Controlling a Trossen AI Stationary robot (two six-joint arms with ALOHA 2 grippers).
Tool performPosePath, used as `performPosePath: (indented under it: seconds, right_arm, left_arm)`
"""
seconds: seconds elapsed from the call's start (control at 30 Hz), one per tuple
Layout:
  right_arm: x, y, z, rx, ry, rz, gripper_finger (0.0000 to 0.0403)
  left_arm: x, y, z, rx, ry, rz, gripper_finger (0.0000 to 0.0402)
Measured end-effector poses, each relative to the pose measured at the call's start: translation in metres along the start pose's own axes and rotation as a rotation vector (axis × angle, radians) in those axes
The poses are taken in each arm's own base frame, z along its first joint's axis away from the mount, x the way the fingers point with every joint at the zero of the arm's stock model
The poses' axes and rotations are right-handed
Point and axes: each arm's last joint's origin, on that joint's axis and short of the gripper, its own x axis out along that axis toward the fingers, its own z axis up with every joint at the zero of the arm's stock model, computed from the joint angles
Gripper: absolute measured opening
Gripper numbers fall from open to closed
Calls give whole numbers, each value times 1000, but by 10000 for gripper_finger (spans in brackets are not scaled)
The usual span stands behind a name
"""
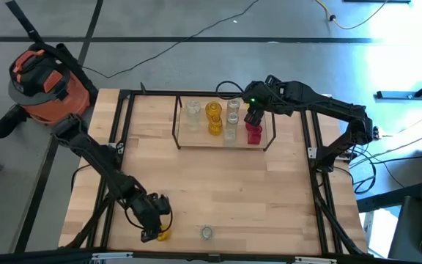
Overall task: Sort vases onto shelf
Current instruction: Put the yellow vase on the shelf aligned with the other yellow vases
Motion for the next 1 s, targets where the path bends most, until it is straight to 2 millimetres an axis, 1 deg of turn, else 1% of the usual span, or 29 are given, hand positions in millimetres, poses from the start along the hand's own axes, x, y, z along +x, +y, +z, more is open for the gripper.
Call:
performPosePath:
  seconds: [0.07,0.13,0.27,0.33,0.63,0.73,0.87,1.0]
  right_arm:
    - [0,0,0,0,0,0,211]
    - [0,0,0,-2,0,-1,211]
    - [0,0,0,-2,-1,-4,211]
    - [0,0,0,-1,-3,-4,211]
    - [0,0,-1,-7,5,-4,211]
    - [0,0,-2,-13,16,-5,211]
    - [0,0,-3,-19,27,-6,211]
    - [0,0,-5,-28,42,-7,211]
  left_arm:
    - [5,2,0,-29,26,9,101]
    - [6,3,1,-50,44,9,87]
    - [5,5,3,-75,56,14,30]
    - [5,7,6,-86,64,13,14]
    - [3,17,18,-69,58,32,13]
    - [-1,21,23,-50,53,37,13]
    - [-17,32,35,-22,50,140,12]
    - [-38,49,53,36,51,217,12]
